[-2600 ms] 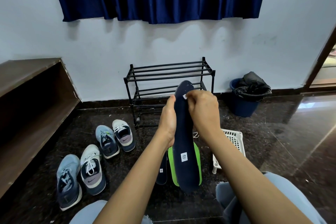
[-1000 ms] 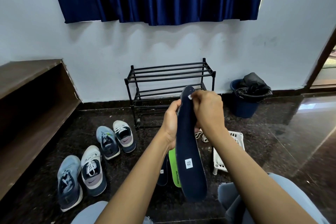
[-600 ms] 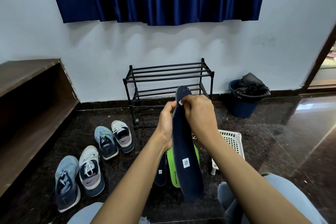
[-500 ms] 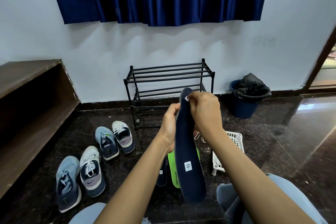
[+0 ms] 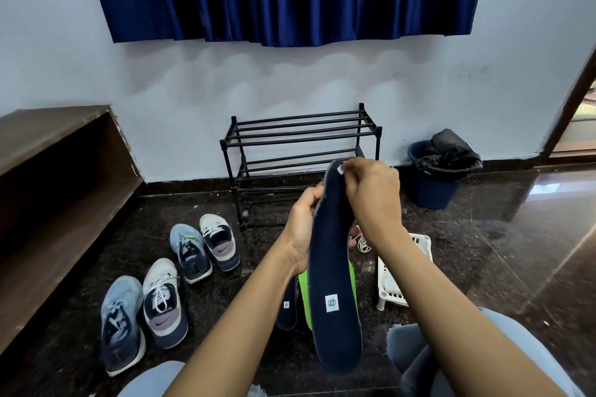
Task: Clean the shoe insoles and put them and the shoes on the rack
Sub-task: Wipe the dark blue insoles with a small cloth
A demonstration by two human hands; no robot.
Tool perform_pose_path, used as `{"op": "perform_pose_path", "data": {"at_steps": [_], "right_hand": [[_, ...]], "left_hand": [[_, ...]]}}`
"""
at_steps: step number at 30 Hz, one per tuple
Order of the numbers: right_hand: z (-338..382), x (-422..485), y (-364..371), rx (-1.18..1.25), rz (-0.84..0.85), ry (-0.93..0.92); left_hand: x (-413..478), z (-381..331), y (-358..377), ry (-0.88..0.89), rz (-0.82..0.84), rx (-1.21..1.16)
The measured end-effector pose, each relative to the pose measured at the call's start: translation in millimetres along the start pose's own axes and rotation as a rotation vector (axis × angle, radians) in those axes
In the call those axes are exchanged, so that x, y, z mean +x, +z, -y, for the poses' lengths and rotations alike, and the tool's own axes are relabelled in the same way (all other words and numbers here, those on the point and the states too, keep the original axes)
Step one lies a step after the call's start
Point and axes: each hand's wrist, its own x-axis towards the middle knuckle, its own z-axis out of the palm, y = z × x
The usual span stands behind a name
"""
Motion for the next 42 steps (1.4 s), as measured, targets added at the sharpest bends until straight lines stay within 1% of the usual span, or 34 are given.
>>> {"op": "perform_pose_path", "data": {"at_steps": [4, 8, 10, 16, 20, 23, 27, 31, 33, 37, 40, 42], "right_hand": [[7, -14, 2, 0.030, 0.039, -0.068], [16, -26, 10, -0.007, 0.071, -0.154], [15, -18, 9, -0.012, 0.046, -0.149], [8, -1, -1, -0.012, -0.045, -0.056], [15, -14, 2, -0.003, 0.001, -0.099], [16, -18, 6, -0.014, 0.022, -0.145], [10, -4, 2, -0.005, -0.023, -0.077], [7, -2, -1, 0.013, -0.052, -0.011], [8, -6, 0, 0.017, -0.036, -0.010], [10, -14, 5, -0.004, 0.053, -0.025], [7, -7, 5, 0.007, 0.040, 0.004], [3, -1, 3, 0.020, 0.017, 0.060]], "left_hand": [[1, -4, -5, 0.031, -0.057, 0.019], [4, -4, -7, 0.022, -0.086, 0.011], [4, -3, -4, 0.022, -0.080, 0.003], [4, 0, 1, 0.013, -0.018, 0.008], [4, -2, -3, 0.026, -0.064, 0.005], [6, -1, -5, 0.045, -0.040, 0.002], [2, 0, -3, 0.062, 0.011, -0.009], [6, 3, -3, 0.039, 0.050, -0.001], [5, 2, -3, 0.053, 0.037, -0.002], [4, -1, -4, 0.065, 0.019, -0.012], [3, 0, -3, 0.053, 0.026, -0.015], [3, 0, -2, 0.040, 0.035, 0.012]]}}
